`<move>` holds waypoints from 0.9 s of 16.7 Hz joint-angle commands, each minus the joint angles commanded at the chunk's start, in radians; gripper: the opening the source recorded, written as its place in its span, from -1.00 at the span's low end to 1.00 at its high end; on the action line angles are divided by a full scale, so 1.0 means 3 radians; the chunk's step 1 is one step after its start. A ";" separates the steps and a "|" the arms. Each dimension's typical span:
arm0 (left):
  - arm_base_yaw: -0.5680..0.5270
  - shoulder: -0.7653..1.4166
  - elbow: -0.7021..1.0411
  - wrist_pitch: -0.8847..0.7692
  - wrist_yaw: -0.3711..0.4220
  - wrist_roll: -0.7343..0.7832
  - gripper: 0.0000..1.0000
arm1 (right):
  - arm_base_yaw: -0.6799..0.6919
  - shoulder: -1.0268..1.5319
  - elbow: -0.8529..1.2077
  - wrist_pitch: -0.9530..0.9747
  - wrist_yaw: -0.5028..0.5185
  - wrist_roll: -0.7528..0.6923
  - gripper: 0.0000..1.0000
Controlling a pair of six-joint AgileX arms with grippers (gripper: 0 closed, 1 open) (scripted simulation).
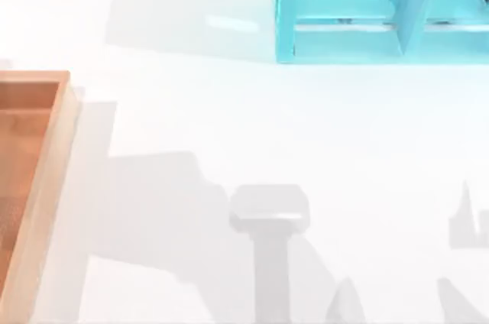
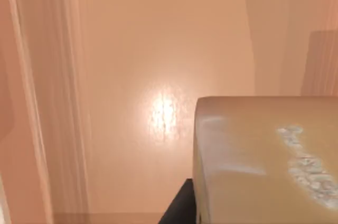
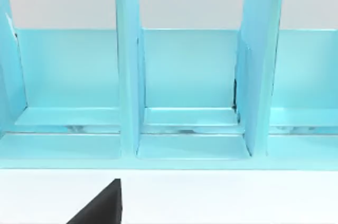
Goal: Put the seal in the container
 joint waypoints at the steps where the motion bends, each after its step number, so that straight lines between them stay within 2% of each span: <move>1: 0.0003 0.0004 -0.0075 0.0067 0.0001 0.0000 -1.00 | 0.0000 0.0000 0.0000 0.0000 0.0000 0.0000 1.00; 8: 0.0023 0.0027 -0.0576 0.0634 0.0004 -0.0001 -1.00 | 0.0000 0.0000 0.0000 0.0000 0.0000 0.0000 1.00; 14: 0.0025 0.0041 -0.0632 0.0696 0.0003 0.0008 -1.00 | 0.0000 0.0000 0.0000 0.0000 0.0000 0.0000 1.00; 15: 0.0025 0.0041 -0.0632 0.0696 0.0003 0.0008 -0.85 | 0.0000 0.0000 0.0000 0.0000 0.0000 0.0000 1.00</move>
